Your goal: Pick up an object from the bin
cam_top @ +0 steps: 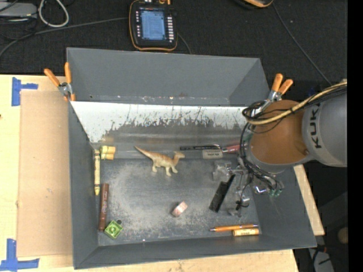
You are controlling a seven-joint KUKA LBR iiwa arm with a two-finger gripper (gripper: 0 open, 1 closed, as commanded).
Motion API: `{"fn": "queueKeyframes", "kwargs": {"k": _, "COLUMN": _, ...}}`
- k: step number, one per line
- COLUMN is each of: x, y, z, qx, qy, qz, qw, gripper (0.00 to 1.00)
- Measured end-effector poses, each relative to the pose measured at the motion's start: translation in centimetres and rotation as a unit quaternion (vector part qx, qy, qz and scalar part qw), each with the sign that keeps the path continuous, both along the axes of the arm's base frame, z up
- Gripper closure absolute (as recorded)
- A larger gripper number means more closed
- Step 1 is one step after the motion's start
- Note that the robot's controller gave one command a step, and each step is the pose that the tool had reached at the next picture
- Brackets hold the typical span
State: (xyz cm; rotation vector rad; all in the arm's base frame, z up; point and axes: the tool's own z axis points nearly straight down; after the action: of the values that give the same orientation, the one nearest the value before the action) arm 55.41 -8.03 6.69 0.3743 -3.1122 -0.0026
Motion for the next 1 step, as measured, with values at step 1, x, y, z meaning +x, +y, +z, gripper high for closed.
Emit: {"fn": "queueKeyframes", "kwargs": {"k": 1, "x": 1.20, "y": -1.09, "z": 6.76, "qx": 0.001, "qy": -0.0058, "qz": 0.068, "qw": 0.9977, "gripper": 0.00}}
